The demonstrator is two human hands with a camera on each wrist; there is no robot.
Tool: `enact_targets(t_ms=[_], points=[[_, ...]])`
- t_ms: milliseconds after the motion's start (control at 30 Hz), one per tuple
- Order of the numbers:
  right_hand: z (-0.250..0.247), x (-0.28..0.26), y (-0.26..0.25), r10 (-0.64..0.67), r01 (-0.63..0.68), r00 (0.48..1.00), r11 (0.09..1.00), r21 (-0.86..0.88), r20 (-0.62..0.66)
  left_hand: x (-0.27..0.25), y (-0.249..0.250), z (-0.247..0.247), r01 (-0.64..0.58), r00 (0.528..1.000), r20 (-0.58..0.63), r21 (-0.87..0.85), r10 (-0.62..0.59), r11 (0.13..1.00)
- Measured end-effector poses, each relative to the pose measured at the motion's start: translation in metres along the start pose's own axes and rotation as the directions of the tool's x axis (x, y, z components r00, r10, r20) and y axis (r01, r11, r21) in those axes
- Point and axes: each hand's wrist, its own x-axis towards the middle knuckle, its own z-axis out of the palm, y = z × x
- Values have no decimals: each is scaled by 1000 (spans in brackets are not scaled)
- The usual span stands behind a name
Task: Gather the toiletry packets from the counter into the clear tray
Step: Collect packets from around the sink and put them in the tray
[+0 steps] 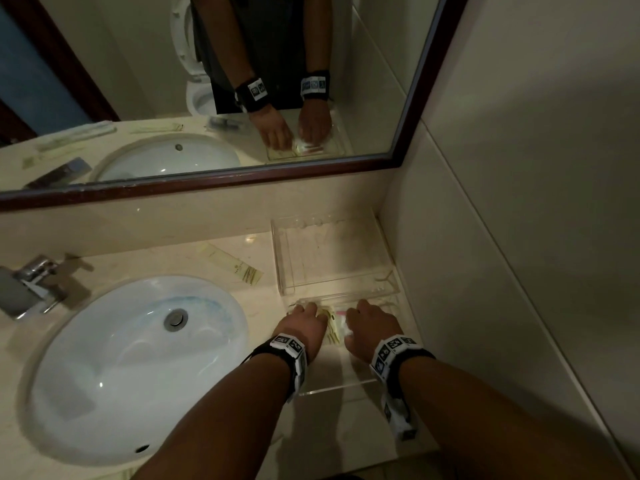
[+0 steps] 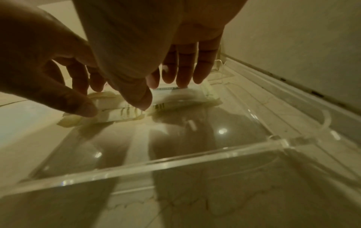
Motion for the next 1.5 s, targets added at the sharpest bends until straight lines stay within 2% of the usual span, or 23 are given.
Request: enact_targets(t_ms=[333, 567, 833, 1033, 1233, 1500], points=[[13, 7, 3, 24, -24, 1000, 1000, -10, 18, 14, 13, 6, 95, 996, 5, -21, -95, 995], [11, 10, 5, 29, -28, 999, 999, 42, -23, 22, 19, 3, 119, 993, 30, -34, -118, 992], [12, 4, 16, -78, 79, 997, 993, 84, -19, 19, 14, 6, 121, 993, 18, -93, -120, 988], [1, -2, 8, -106, 112, 992, 990, 87, -70, 11, 7, 4, 46, 999, -20, -67, -48, 997], [-1, -2, -5, -280, 279, 960, 959, 44, 19, 6, -1, 3, 3, 1000, 27, -42, -2, 999], [15, 7, -14, -259, 258, 961, 966, 28, 93, 4, 1, 4, 6, 1000, 20, -65, -4, 998]])
